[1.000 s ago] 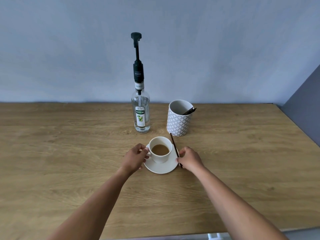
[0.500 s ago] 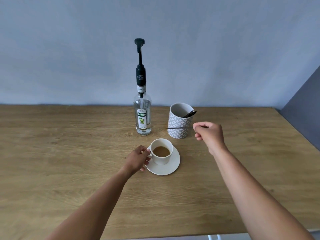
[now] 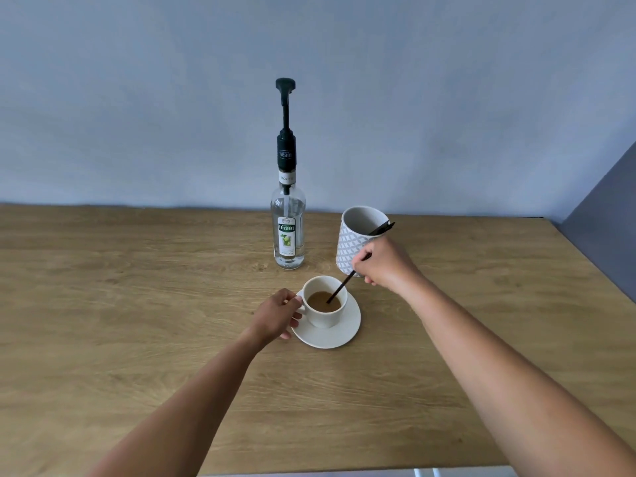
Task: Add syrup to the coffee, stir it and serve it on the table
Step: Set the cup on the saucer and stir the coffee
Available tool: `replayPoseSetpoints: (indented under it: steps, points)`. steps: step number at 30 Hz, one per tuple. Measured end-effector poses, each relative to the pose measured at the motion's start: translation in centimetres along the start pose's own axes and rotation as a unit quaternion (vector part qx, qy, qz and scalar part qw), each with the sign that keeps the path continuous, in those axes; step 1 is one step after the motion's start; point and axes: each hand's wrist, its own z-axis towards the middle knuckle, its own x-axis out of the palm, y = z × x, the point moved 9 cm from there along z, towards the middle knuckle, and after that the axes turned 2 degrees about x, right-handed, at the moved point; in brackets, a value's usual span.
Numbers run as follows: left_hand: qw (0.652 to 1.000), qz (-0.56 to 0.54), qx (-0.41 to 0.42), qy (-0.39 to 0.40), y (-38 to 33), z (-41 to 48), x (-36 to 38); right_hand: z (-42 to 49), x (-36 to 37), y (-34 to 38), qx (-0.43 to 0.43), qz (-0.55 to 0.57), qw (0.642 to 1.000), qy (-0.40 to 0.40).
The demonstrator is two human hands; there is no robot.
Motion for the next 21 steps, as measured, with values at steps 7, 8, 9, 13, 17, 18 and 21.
replayPoseSetpoints:
  steps: [7,8,9,13,17,18,21]
  points:
    - [1.000,0.001,-0.001,0.006,0.1,0.1,0.0,-0.2,4.0,1.4,-0.041,0.025,0.998,0.046]
    - [1.000,0.002,-0.001,0.007,0.1,0.1,0.0,-0.2,4.4,1.8,-0.056,0.029,0.997,0.043]
    - [1.000,0.003,-0.001,0.007,0.1,0.1,0.0,-0.2,4.5,2.1,-0.075,0.027,0.996,0.036]
    - [1.000,0.001,0.001,0.009,0.2,0.2,0.0,-0.3,4.5,3.2,-0.146,-0.050,0.988,0.001]
    - [1.000,-0.004,0.000,0.010,0.3,0.3,0.1,0.0,4.6,2.9,-0.148,-0.133,0.980,0.002]
    - [1.000,-0.005,0.000,0.010,0.3,0.3,0.1,0.0,4.8,2.7,-0.138,-0.125,0.982,0.020]
    - [1.000,-0.007,-0.002,0.008,0.3,0.3,0.1,-0.2,5.8,2.6,-0.115,-0.054,0.990,0.065]
